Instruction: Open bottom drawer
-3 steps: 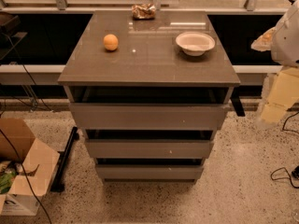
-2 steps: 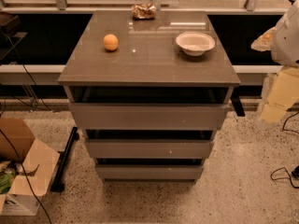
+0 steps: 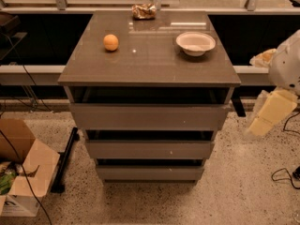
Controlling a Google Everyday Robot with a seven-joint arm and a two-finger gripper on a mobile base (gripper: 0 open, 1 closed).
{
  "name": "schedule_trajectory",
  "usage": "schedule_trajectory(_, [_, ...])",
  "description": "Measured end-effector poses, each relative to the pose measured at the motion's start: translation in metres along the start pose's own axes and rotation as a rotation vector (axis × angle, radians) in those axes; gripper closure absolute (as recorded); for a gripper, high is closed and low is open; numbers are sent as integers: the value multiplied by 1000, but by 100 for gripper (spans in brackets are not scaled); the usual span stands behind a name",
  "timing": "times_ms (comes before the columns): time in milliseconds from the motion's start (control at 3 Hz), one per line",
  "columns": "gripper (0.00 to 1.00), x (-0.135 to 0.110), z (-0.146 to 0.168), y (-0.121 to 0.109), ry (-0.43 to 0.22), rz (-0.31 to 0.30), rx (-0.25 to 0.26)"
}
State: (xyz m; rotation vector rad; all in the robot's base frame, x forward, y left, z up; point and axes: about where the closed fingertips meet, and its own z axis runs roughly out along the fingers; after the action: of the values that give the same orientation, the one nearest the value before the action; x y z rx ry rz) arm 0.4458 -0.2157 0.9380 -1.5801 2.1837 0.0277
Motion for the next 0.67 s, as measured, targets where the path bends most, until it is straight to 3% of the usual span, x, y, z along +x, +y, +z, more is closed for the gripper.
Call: schedule_trajectory(667, [0, 13, 70, 8, -214, 140, -47])
